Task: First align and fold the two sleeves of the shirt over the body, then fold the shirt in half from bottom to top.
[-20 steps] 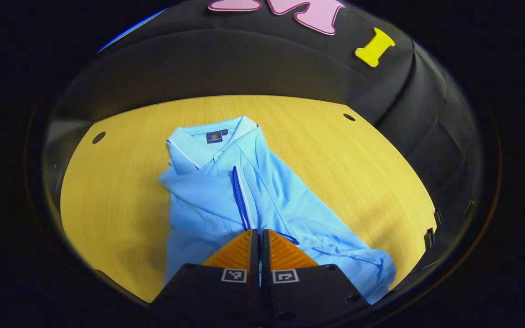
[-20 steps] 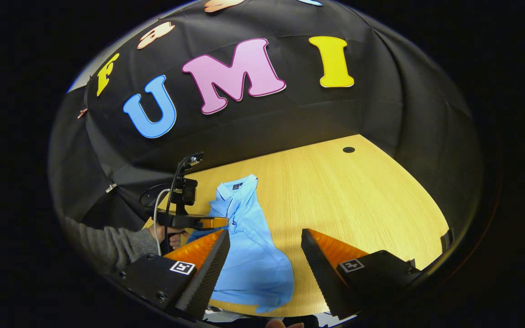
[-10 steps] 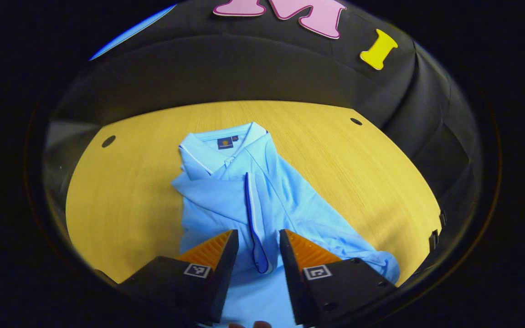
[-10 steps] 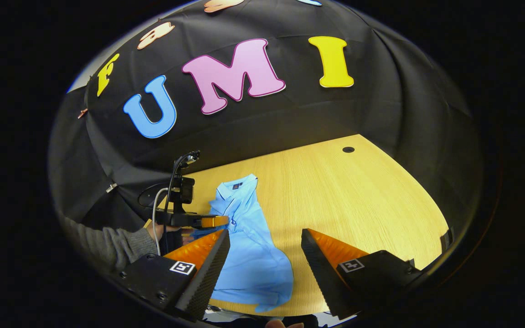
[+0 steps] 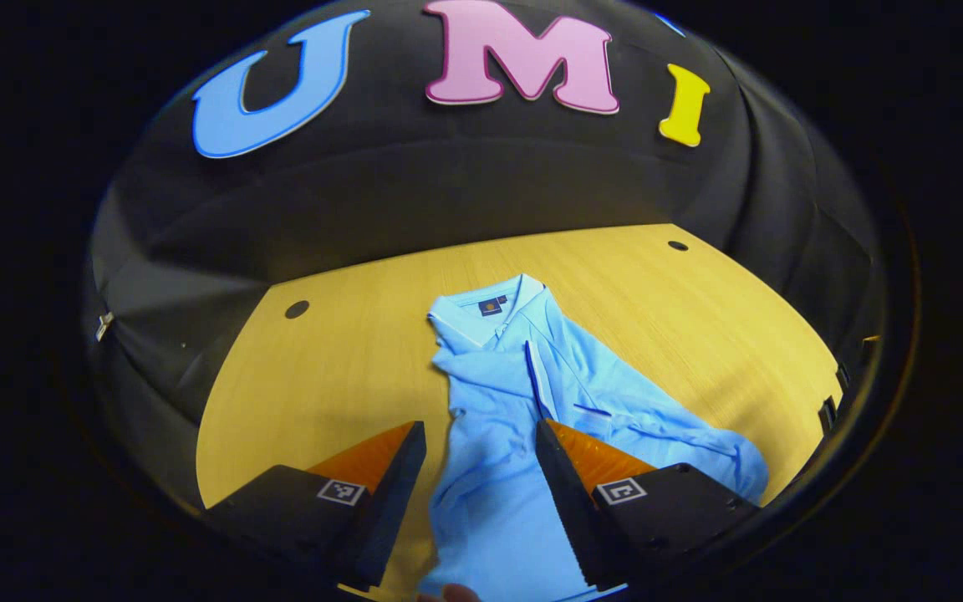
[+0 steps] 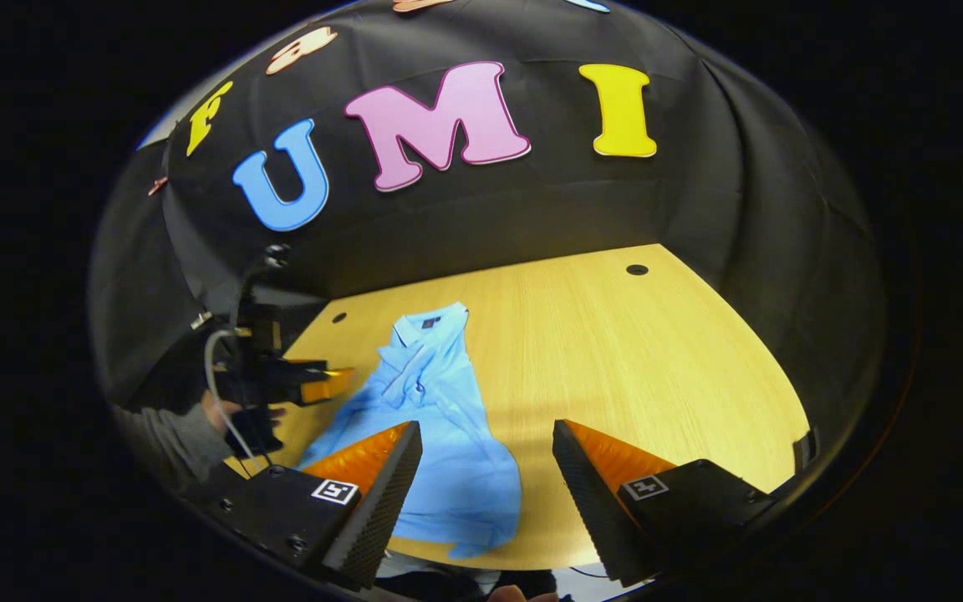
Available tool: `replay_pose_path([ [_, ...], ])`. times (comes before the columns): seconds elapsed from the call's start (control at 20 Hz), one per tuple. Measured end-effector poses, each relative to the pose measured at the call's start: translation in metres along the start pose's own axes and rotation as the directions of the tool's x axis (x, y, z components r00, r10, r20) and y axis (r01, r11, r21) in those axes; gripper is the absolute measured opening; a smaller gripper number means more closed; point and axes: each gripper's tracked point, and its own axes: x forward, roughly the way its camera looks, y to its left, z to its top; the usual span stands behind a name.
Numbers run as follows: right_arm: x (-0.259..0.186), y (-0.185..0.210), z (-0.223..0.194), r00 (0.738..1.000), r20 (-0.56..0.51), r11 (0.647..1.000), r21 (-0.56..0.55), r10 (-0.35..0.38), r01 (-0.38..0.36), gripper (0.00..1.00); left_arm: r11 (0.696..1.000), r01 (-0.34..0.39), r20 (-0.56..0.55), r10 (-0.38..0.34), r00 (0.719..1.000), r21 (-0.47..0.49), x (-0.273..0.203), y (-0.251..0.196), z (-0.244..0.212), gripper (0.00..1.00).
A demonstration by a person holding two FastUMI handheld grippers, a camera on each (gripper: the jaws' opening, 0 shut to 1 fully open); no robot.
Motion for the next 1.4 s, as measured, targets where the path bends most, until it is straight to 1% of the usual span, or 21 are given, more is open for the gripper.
replay_pose_path([
  [0.1,-0.004,-0.008,-0.022,0.999,-0.043,0.999,-0.030,-0.013,0.012,0.98,0.999,0.015,0.011,-0.015,1.000,-0.038,-0.036,0.006,-0.014,0.85],
  [0.25,-0.007,-0.009,-0.058,0.993,-0.121,0.999,-0.044,-0.015,0.010,0.98,0.997,0.003,-0.001,-0.003,1.000,-0.077,-0.083,0.020,-0.045,0.85],
  [0.35,-0.007,-0.005,-0.077,0.986,-0.165,0.999,-0.045,-0.007,-0.001,0.98,0.996,-0.015,-0.041,0.012,0.999,-0.083,-0.109,0.027,-0.075,0.85],
  [0.55,-0.003,0.006,-0.114,0.969,-0.246,0.997,-0.069,0.016,-0.034,0.98,0.995,-0.030,-0.135,0.018,0.991,-0.093,-0.134,0.029,-0.131,0.86],
  [0.7,-0.001,0.011,-0.134,0.957,-0.289,0.994,-0.093,0.019,-0.048,0.98,0.993,-0.022,-0.178,0.001,0.984,-0.113,-0.137,0.024,-0.160,0.86],
  [0.8,0.001,0.011,-0.149,0.948,-0.319,0.993,-0.104,0.018,-0.054,0.98,0.994,-0.009,-0.202,-0.012,0.979,-0.105,-0.135,0.021,-0.176,0.85],
  [0.9,0.005,0.011,-0.159,0.939,-0.344,0.992,-0.113,0.013,-0.055,0.98,0.995,-0.012,-0.230,-0.013,0.973,-0.103,-0.131,0.023,-0.189,0.85],
  [1.1,0.016,0.007,-0.181,0.921,-0.389,0.989,-0.138,-0.007,-0.051,0.98,0.994,-0.048,-0.278,0.021,0.960,-0.094,-0.120,0.035,-0.209,0.86],
  [1.3,0.029,0.007,-0.195,0.912,-0.410,0.984,-0.173,-0.025,-0.051,0.98,0.997,-0.052,-0.329,0.031,0.944,-0.055,-0.113,0.036,-0.229,0.86],
  [1.35,0.031,0.008,-0.200,0.908,-0.417,0.980,-0.190,-0.035,-0.049,0.98,0.997,-0.048,-0.322,0.027,0.947,-0.055,-0.112,0.034,-0.227,0.86],
  [1.4,0.032,0.008,-0.197,0.916,-0.400,0.974,-0.221,-0.043,-0.050,0.99,0.997,-0.047,-0.320,0.026,0.947,-0.056,-0.111,0.033,-0.226,0.85],
])
